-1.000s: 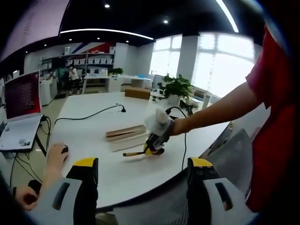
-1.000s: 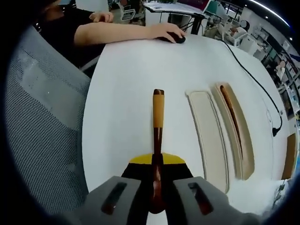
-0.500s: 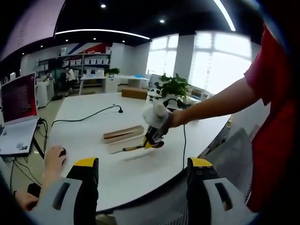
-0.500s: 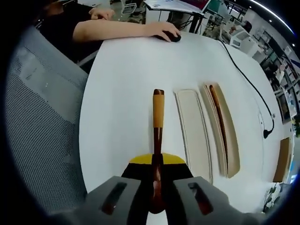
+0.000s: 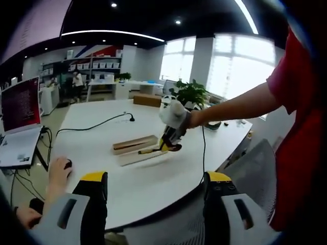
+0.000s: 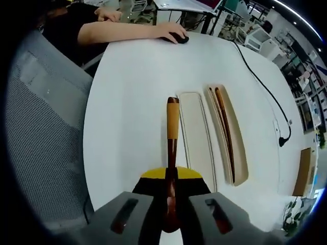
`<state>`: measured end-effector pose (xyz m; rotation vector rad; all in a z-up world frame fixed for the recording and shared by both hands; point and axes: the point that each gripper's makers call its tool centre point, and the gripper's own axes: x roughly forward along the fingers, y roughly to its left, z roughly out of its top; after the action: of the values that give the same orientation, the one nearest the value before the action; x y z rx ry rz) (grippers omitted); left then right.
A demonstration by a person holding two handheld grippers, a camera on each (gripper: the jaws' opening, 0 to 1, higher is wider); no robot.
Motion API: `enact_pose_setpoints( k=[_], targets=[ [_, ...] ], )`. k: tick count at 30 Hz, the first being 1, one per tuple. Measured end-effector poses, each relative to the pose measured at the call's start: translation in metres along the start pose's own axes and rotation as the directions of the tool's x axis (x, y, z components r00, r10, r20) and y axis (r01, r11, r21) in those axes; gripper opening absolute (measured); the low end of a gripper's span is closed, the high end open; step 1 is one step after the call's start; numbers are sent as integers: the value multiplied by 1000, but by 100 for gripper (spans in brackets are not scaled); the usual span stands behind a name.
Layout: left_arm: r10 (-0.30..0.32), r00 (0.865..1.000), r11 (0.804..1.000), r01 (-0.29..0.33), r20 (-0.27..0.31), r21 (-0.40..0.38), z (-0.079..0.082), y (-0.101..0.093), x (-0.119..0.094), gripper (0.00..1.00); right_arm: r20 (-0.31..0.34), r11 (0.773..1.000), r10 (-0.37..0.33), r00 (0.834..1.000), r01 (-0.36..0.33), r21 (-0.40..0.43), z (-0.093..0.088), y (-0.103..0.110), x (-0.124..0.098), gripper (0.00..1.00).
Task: Arrange the utensils inside the cutlery case until each visible utensil rests in its matching compartment.
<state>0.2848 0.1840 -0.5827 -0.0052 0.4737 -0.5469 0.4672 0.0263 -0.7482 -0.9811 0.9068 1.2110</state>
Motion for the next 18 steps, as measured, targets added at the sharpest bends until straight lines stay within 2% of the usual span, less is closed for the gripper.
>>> enact_pose_setpoints(
  k=[4,13,18],
  targets=[
    [-6,1000,1000,6,4,-10,1,-1,1,79,-7,1000,18,1000,-18,11,-4,1,0,0],
    [23,1000,1000,-23,-1,-16,-1,7,-5,79,-25,999,36,999,-36,4,-10,2,2,0],
    [28,1000,1000,-28,-6,-13,-2,8,-6,79,-32,999,44,999,-44,0,-12,-5,-4,0]
  ],
)
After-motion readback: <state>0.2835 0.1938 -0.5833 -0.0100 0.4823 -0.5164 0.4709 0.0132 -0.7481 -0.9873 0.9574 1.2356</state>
